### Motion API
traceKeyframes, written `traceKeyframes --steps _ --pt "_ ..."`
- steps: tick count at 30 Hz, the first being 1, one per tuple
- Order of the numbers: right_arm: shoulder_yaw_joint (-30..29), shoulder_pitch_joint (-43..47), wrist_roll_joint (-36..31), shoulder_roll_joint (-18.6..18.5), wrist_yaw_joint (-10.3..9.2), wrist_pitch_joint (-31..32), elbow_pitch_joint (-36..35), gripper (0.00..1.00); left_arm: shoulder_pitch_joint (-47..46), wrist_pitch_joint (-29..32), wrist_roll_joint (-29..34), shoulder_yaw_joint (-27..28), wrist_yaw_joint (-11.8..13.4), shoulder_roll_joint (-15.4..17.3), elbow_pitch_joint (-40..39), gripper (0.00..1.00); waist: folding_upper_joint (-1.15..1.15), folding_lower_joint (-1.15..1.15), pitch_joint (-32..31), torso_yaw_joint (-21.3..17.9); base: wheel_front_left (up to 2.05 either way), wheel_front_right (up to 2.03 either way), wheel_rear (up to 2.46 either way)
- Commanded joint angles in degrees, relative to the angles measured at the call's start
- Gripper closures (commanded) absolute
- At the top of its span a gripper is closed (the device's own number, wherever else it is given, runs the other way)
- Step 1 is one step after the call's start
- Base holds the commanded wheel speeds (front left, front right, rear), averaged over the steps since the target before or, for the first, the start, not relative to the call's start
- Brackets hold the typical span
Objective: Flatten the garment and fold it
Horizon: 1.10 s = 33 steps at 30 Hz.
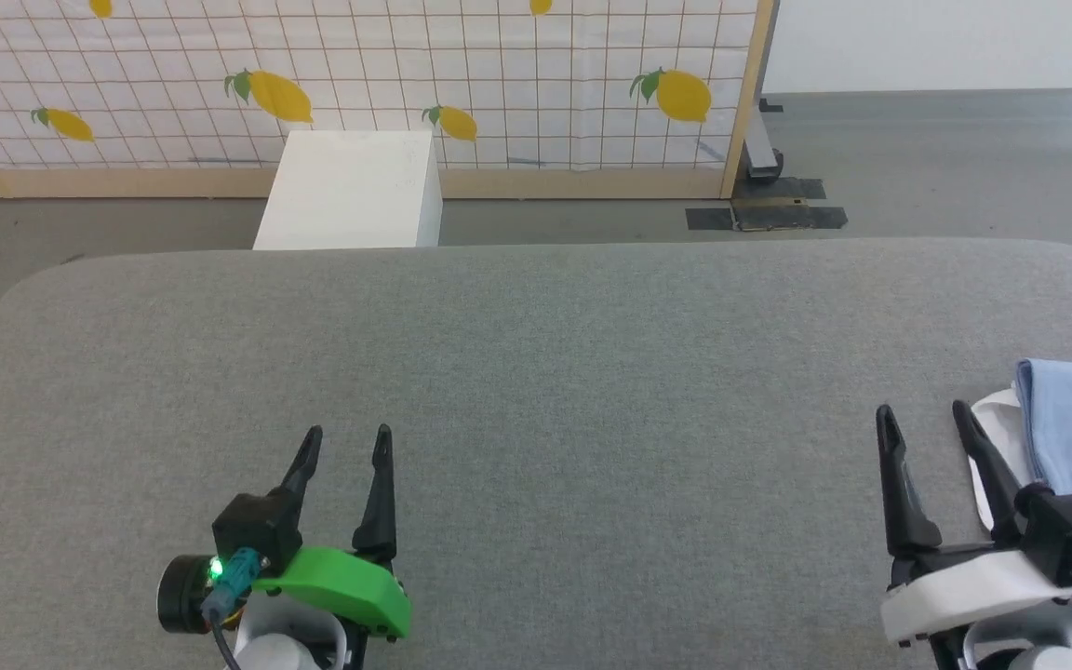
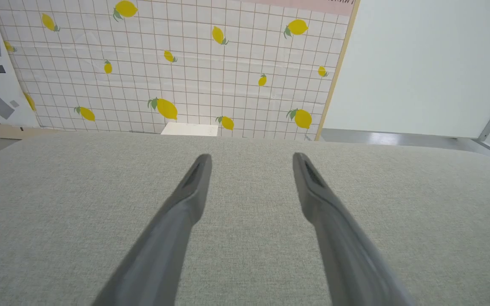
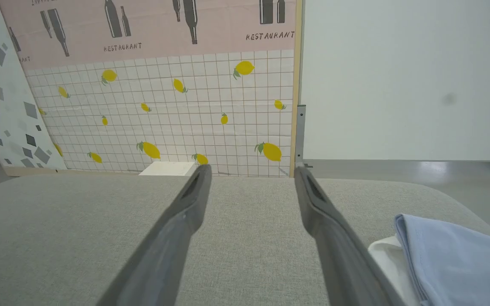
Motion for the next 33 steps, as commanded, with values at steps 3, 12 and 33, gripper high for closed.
traceKeyframes --steps 3,12,33 --pt "0.3 1.0 0.9 0.1 -0.10 -0.6 1.0 0.00 1.2 -0.5 -0.2 0.5 0.0 -0.5 -0.6 0.00 0.00 0.00 -0.2 -0.1 0.00 0.00 0.00" --pt "0.1 0.3 0.9 0.0 0.00 -0.4 1.9 1.00 1.0 0.2 0.1 0.7 0.0 -0.4 -0.4 1.00 0.00 0.00 -0.4 -0.2 0.00 0.00 0.00" --pt "0.6 -0.1 -0.1 0.0 -0.01 0.8 1.7 1.00 1.6 2.1 1.9 1.9 0.1 -0.6 -2.2 1.00 0.00 0.00 -0.3 -0.3 0.00 0.00 0.00"
